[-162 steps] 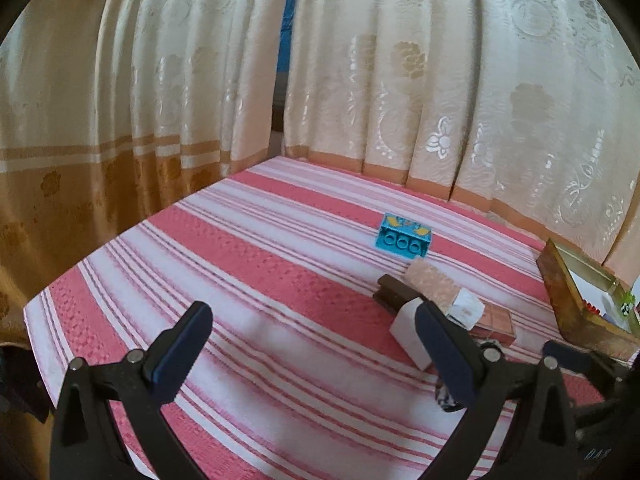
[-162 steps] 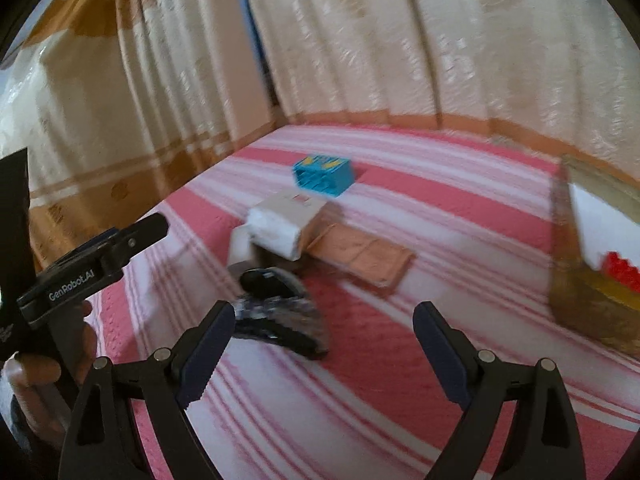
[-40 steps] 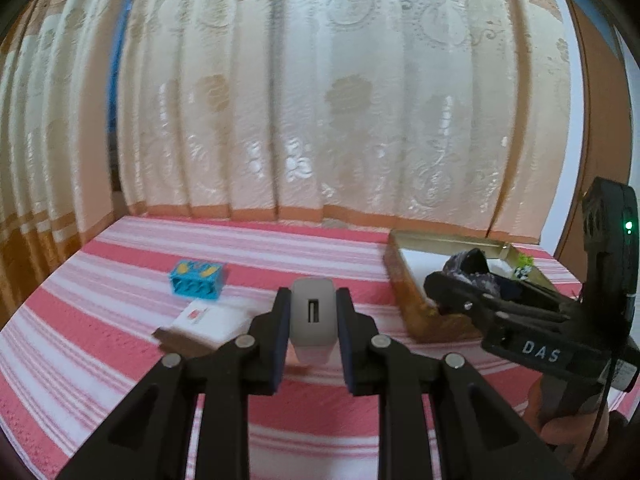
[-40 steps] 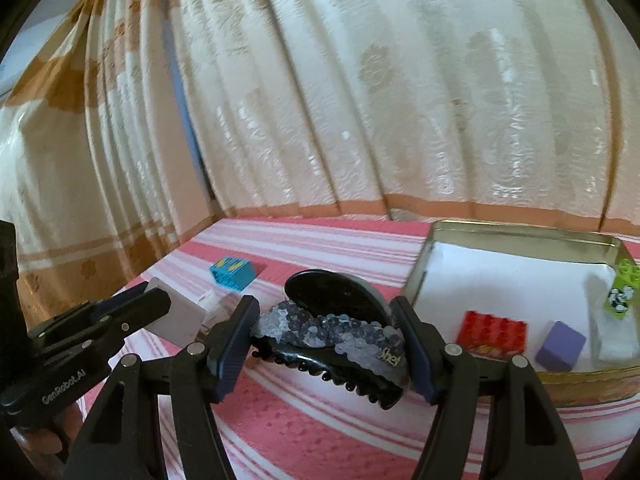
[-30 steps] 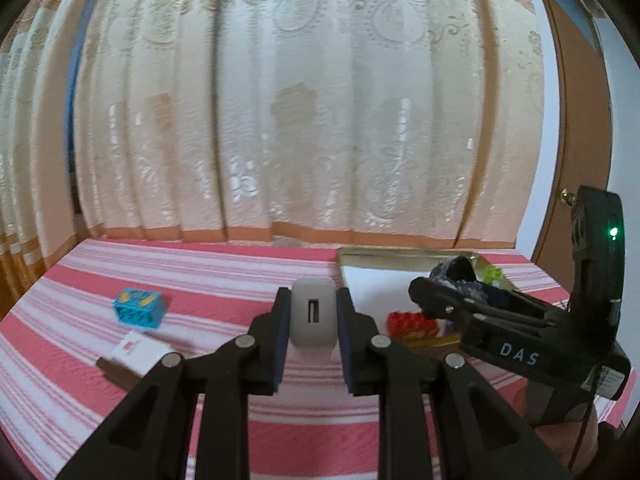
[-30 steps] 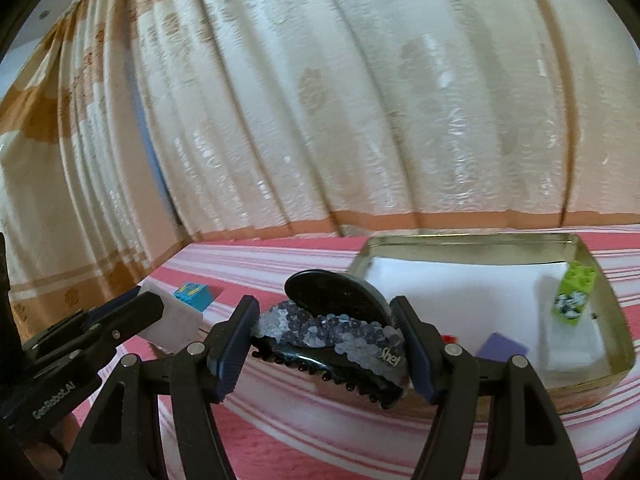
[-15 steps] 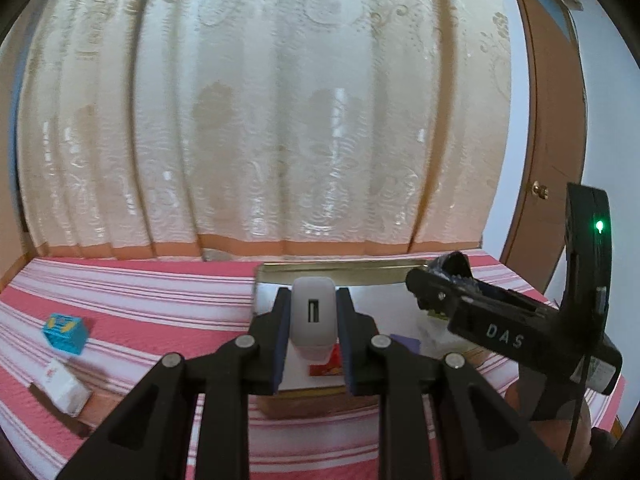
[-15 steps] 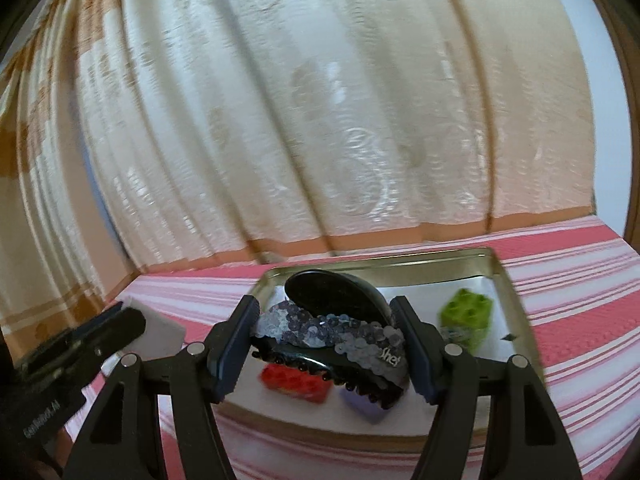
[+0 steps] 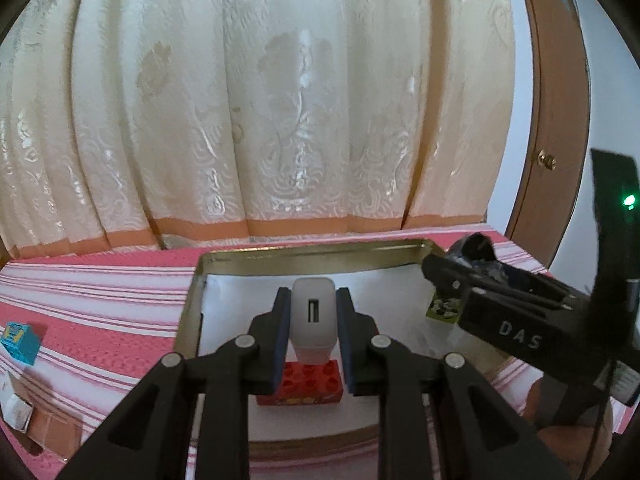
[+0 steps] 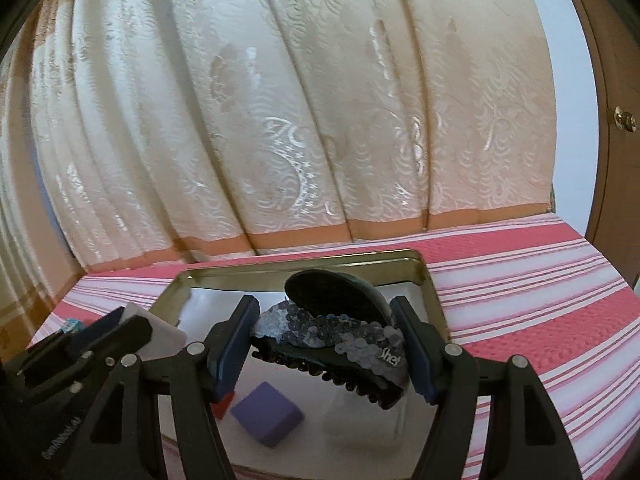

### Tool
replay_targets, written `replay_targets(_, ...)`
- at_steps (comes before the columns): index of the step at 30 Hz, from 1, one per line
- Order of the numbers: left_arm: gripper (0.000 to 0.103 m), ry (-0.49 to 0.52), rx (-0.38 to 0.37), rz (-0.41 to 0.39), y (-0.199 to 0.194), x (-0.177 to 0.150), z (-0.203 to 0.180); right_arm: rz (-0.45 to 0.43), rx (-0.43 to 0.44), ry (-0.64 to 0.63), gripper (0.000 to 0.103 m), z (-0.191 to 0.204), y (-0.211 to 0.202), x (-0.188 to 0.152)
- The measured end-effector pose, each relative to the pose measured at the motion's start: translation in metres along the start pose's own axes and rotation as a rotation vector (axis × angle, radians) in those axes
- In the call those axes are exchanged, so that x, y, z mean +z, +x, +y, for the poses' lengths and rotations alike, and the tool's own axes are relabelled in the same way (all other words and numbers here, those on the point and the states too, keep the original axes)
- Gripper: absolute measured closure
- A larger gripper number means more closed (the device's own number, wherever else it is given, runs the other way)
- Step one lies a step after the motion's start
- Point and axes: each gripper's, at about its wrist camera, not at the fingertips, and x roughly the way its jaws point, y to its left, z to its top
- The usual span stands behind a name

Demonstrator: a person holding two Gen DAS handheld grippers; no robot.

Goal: Organize rigid objects
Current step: 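Carry the white charger and black hair clip over the tin with both tools, then lower the charger into the tin and release while the right tool releases the hair clip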

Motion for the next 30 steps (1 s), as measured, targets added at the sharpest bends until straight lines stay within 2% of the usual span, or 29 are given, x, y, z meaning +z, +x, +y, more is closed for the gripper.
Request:
replay_targets(14,0.083,0.013,0.062,0.079,0.036,-0.005,-0.007,0.01,-0.035,-0.035,0.033,0.007,0.012,-0.002)
replay_targets(26,0.083,0.001,0.105,0.096,0.042,-0.008,-0.002,-0.006,-0.046,-0.077,0.033,0.016,0.019,-0.003)
replay_targets(30,0.082,-0.001,0.123,0.094,0.043,-0.007,0.0,0.002,-0.022,-0.088,0.032,0.021,0.024,-0.003)
